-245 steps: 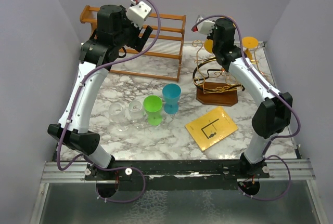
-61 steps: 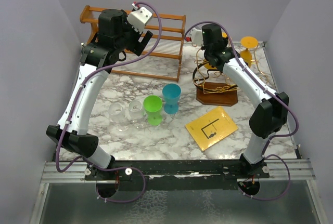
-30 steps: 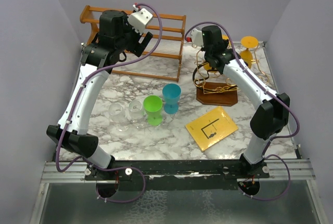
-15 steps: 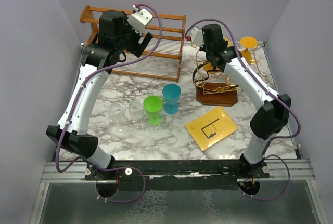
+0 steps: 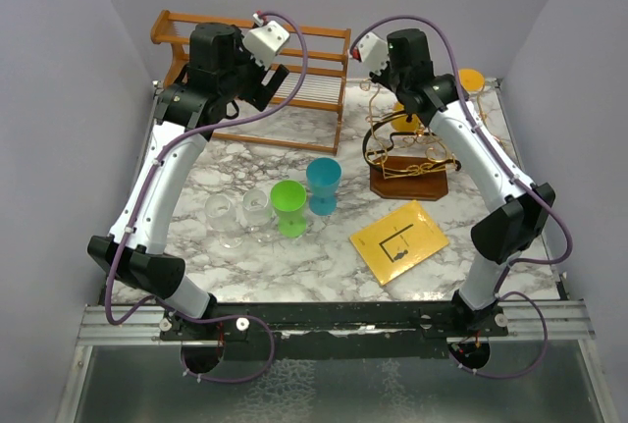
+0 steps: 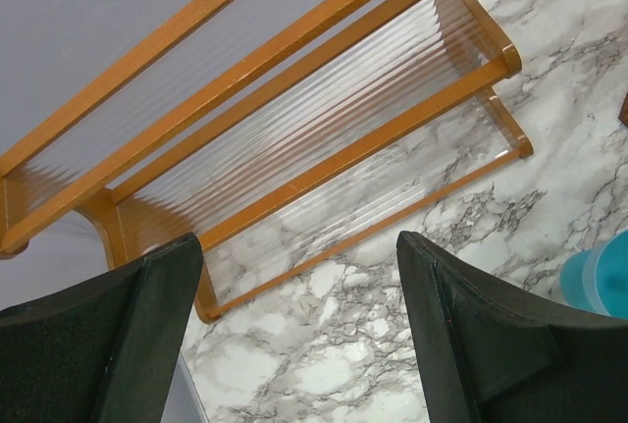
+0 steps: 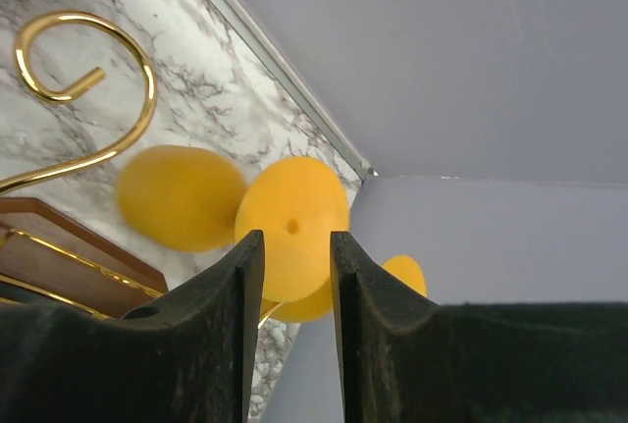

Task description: Place the wine glass upside down on the wine glass rack

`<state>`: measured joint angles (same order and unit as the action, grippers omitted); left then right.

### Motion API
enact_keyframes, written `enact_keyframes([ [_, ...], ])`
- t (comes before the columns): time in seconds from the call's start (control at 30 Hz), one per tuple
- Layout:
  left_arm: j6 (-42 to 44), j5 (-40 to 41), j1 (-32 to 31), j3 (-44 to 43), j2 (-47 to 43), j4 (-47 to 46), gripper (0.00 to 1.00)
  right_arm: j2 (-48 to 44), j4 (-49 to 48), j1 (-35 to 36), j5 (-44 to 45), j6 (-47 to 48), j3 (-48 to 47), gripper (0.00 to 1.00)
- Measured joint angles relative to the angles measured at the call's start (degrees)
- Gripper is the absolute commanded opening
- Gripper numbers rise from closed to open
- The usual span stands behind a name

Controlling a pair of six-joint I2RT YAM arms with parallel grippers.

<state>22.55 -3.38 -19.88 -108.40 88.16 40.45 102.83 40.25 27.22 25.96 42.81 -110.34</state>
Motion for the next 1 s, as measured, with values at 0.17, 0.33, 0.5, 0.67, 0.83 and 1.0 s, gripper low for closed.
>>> enact_keyframes([
  [0.17, 0.33, 0.02, 0.00, 0.22, 0.00, 0.00, 0.83, 0.22, 2.08, 0.11, -3.87, -2.03, -1.22, 0.36],
  [0.33, 0.44, 0.02, 0.00, 1.33, 0.00, -0.46, 0.83, 0.63, 4.68, 0.11, -8.57, -4.31, -2.16, 0.40],
  [0.5, 0.50, -0.87, 0.00, 4.15, 0.00, -0.33, 0.83, 0.31, 5.64, 0.11, -13.88, -7.80, -3.65, 0.40],
  [0.67, 0.59, -4.94, 0.04, 7.74, -0.02, 1.88, 0.83, -1.36, 6.45, 0.11, -18.27, -11.54, -3.96, 0.43],
  [0.83, 1.75, -13.14, 0.04, 12.22, -0.92, 6.29, 0.81, -3.85, 7.08, 0.02, -21.59, -14.71, -5.88, 0.47],
  [1.0, 4.87, -22.43, 0.00, 15.19, -1.79, 13.25, 0.78, -7.02, 7.63, -0.70, -24.41, -16.92, -7.08, 0.48],
])
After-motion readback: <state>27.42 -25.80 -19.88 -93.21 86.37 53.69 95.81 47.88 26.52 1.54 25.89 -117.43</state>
